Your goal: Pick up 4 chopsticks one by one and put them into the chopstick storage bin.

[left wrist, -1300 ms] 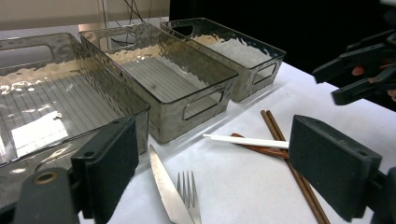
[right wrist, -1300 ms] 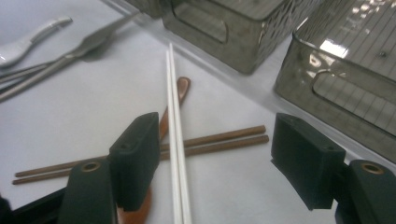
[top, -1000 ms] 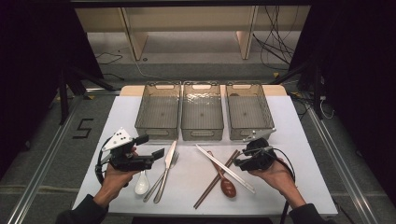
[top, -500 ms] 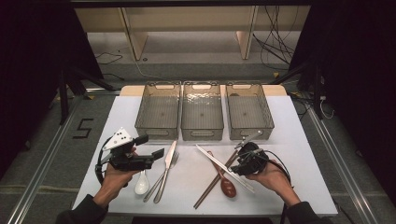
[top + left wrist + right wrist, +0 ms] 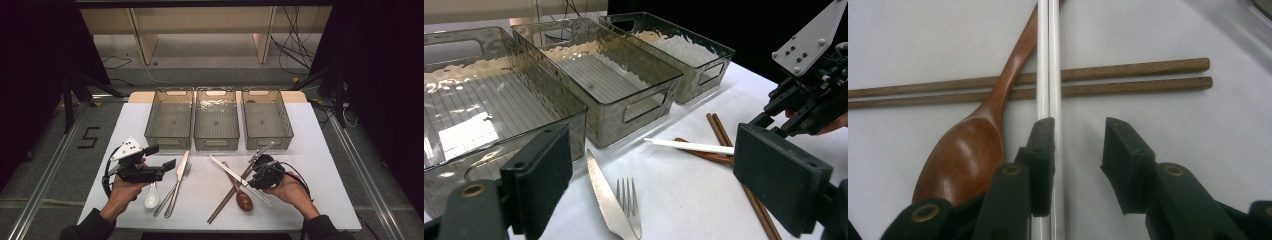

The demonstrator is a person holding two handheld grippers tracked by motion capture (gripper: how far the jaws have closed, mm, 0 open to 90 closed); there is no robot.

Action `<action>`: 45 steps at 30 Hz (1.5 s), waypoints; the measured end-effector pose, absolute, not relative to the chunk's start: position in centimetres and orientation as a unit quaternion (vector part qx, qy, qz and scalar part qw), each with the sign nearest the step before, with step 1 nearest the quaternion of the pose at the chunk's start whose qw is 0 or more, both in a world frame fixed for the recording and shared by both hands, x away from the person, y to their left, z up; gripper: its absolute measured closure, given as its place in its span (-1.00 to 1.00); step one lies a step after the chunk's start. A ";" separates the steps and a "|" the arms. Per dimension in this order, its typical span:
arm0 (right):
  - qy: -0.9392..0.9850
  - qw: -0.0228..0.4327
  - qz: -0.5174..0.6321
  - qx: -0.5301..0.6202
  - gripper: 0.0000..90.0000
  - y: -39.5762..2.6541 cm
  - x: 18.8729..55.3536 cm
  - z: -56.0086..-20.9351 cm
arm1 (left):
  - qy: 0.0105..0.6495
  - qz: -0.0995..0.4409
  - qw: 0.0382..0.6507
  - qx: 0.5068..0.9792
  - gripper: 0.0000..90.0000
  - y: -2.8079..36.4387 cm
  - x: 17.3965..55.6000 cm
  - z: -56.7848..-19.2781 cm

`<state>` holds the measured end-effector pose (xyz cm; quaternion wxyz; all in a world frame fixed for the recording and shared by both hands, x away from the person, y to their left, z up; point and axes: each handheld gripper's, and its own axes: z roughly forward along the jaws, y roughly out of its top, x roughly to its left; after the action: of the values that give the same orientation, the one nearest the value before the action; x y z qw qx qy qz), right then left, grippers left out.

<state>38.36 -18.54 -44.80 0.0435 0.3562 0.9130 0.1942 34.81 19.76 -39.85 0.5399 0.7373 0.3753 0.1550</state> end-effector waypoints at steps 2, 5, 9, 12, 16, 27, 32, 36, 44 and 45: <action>0.914 0.043 0.191 0.354 0.49 -18.4 38.4 -44.9 | 0.375 0.155 0.540 0.737 -0.64 19.8 34.8 -39.9; 0.917 0.040 0.186 0.352 0.52 -18.2 38.4 -45.1 | 0.375 0.155 0.540 0.738 -0.65 19.8 34.8 -39.9; 0.920 0.039 0.180 0.347 0.60 -18.0 38.4 -45.3 | 0.375 0.155 0.540 0.738 -0.64 19.8 34.8 -39.9; 0.922 0.040 0.173 0.345 0.65 -17.9 38.5 -45.4 | 0.375 0.155 0.540 0.738 -0.64 19.7 34.8 -39.9; 0.924 0.037 0.162 0.345 0.71 -17.7 38.6 -45.7 | 0.375 0.155 0.540 0.738 -0.64 19.7 34.8 -39.8; 0.924 0.033 0.147 0.352 0.87 -17.5 39.1 -45.9 | 0.373 0.154 0.539 0.739 -0.64 19.7 34.8 -39.9; 0.926 0.034 0.145 0.347 0.90 -17.4 39.2 -45.8 | 0.374 0.154 0.540 0.738 -0.65 19.7 34.8 -39.8; 0.929 0.038 0.149 0.338 0.90 -17.5 39.1 -45.8 | 0.373 0.154 0.540 0.739 -0.64 19.8 34.8 -39.8; 0.927 0.047 0.176 0.327 0.90 -17.7 39.0 -44.6 | 0.372 0.154 0.540 0.739 -0.64 19.8 34.8 -39.8; 0.928 0.050 0.181 0.323 0.90 -17.7 38.9 -44.4 | 0.372 0.155 0.540 0.739 -0.64 19.8 34.8 -39.8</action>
<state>38.91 -17.68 -44.39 0.0502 0.3226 0.9277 0.1812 34.81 19.76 -39.81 0.5399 0.7391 0.3718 0.1549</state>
